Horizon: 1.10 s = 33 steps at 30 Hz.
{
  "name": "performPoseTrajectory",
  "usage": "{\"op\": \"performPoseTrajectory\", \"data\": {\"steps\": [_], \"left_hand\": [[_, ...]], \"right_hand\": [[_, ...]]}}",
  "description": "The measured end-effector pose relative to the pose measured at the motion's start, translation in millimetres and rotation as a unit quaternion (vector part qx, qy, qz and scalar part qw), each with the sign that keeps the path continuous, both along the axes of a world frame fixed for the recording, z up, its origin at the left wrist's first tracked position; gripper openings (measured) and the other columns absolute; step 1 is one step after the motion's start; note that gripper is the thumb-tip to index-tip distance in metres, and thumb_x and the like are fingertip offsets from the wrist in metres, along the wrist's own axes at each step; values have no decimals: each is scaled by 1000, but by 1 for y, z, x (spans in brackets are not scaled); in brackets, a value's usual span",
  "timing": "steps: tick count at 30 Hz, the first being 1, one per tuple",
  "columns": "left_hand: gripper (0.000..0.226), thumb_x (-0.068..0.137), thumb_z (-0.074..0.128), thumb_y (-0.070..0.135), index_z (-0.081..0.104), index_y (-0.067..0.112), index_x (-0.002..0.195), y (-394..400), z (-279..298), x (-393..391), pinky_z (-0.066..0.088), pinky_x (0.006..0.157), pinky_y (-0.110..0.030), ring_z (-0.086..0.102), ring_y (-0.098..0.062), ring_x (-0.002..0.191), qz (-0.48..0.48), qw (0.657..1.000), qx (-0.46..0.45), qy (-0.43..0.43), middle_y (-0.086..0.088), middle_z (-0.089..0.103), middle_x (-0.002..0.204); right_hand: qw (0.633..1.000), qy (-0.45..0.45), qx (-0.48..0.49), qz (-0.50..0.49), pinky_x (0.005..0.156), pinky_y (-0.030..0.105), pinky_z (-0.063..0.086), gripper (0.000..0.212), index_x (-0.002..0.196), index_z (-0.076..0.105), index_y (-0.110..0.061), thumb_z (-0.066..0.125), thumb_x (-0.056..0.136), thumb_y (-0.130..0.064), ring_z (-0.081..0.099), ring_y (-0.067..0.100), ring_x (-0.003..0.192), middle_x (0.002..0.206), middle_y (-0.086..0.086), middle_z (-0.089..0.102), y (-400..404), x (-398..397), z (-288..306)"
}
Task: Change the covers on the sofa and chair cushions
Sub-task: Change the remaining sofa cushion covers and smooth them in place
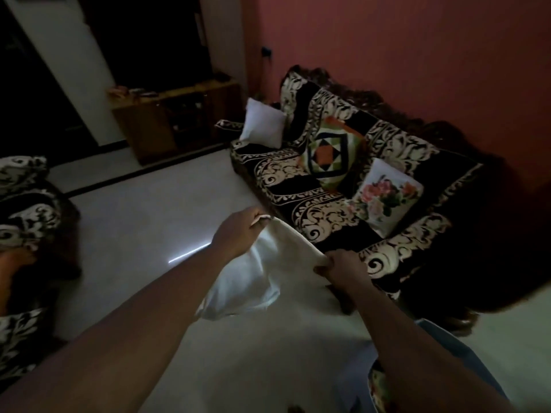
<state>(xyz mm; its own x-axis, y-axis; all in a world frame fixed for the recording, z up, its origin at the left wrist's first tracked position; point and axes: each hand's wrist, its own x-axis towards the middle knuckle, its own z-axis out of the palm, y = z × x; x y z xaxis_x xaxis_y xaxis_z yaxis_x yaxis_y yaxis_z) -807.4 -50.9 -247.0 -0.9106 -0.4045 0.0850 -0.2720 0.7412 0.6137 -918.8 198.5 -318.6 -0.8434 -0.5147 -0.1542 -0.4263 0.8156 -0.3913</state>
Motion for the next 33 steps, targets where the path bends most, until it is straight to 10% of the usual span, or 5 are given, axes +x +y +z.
{"op": "performPoseTrajectory", "data": {"steps": [8,13,22,27,33], "left_hand": [[61,85,66,60,53,30,136,-157,-41,18,42,98,-44,51,-29,126,106,970,-191,-111,-2,51,136],[122,56,64,86,24,32,158,-196,-53,-2,21,123,-45,26,-19,151,-57,994,-83,-44,3,32,162],[18,92,60,21,60,21,110,-285,-19,-69,45,67,-17,62,-14,87,108,954,246,135,8,65,96],[25,100,53,20,59,16,124,-335,1,-124,54,83,-32,66,-18,100,168,905,338,195,-1,68,110],[39,86,56,47,62,18,110,-410,2,-211,58,87,-56,69,-29,98,233,867,383,217,-10,70,103]], "right_hand": [[982,-91,-149,72,67,34,46,25,81,65,-17,70,91,-40,62,21,76,79,5,67,-164,-45,25],[949,-150,-227,160,62,28,45,19,77,70,-13,77,88,-28,58,5,64,71,1,66,-279,-33,66],[908,-175,-380,3,89,36,57,53,122,55,-25,83,79,-40,63,16,108,118,1,63,-381,-50,69],[938,-152,-313,-2,107,39,46,101,139,42,-30,78,57,-78,49,8,122,136,-9,47,-411,-52,17],[971,-111,-202,63,104,32,42,96,144,37,-26,85,66,-56,41,8,125,134,-14,39,-462,-110,-29]]}}
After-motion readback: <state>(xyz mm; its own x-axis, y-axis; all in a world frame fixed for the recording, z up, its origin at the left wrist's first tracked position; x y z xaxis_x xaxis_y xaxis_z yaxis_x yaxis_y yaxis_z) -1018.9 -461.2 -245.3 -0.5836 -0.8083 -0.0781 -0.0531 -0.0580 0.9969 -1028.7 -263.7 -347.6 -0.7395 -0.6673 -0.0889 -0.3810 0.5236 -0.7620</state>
